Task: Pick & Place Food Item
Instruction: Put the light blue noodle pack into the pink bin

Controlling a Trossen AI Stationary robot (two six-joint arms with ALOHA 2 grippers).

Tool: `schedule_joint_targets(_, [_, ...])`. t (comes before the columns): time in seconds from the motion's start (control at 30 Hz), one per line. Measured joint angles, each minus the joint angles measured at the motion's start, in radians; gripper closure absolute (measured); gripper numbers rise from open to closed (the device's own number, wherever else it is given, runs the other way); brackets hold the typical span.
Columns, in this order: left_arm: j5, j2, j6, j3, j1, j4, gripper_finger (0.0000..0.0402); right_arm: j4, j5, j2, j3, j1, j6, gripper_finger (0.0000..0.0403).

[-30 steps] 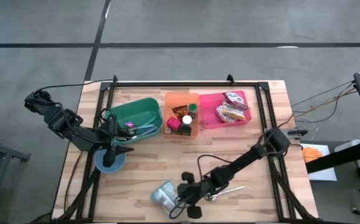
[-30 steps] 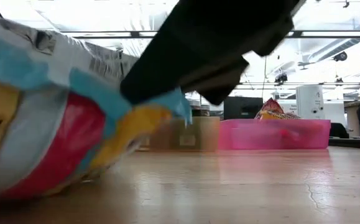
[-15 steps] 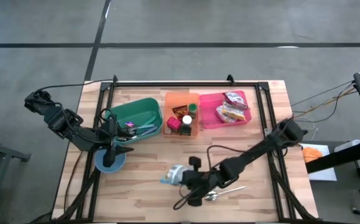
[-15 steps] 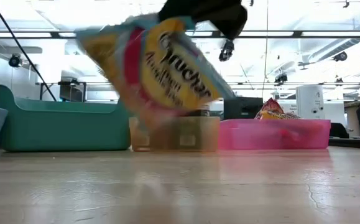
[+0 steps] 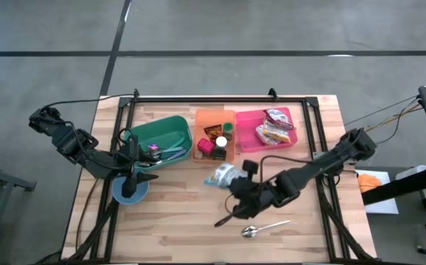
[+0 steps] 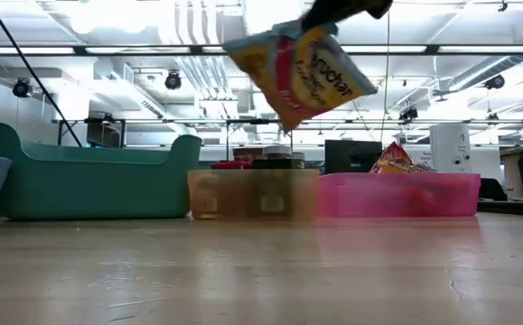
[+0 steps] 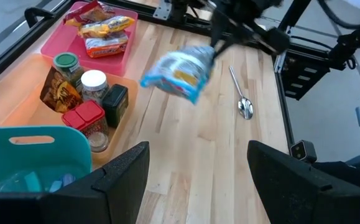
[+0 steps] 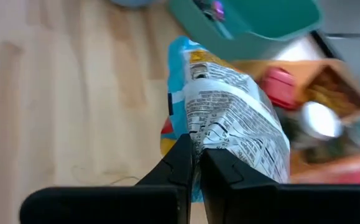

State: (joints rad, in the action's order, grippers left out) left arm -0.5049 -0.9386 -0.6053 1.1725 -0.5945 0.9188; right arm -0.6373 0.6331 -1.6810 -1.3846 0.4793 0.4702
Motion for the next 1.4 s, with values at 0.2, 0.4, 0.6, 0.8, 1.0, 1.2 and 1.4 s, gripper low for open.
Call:
schedule_joint_targets(0.2, [0.000, 0.000, 0.003, 0.000, 0.000, -0.001, 0.0131, -0.152, 0.025, 0.059, 0.001, -0.073, -0.023, 0.0392])
schedule_joint_targets(0.4, [0.000, 0.000, 0.002, 0.000, 0.000, 0.000, 0.0131, -0.305, 0.025, 0.091, 0.003, -0.161, -0.146, 0.0392])
schedule_joint_targets(0.6, [0.000, 0.000, 0.002, 0.000, 0.000, 0.000, 0.0131, -0.387, 0.025, 0.108, 0.003, -0.250, -0.277, 0.0392])
schedule_joint_targets(0.8, [0.000, 0.000, 0.002, 0.000, 0.000, 0.000, 0.0131, -0.421, 0.024, 0.109, 0.004, -0.346, -0.435, 0.0392])
schedule_joint_targets(1.0, [0.000, 0.000, 0.002, 0.000, 0.000, 0.000, 0.0131, -0.433, 0.024, 0.109, 0.004, -0.447, -0.571, 0.0392])
schedule_joint_targets(1.2, [0.000, 0.000, 0.003, 0.000, 0.000, 0.000, 0.0131, -0.453, 0.026, 0.109, 0.005, -0.534, -0.619, 0.0392])
schedule_joint_targets(1.4, [0.000, 0.000, 0.003, 0.000, 0.000, 0.000, 0.0131, -0.459, 0.048, 0.109, 0.011, -0.595, -0.619, 0.0392])
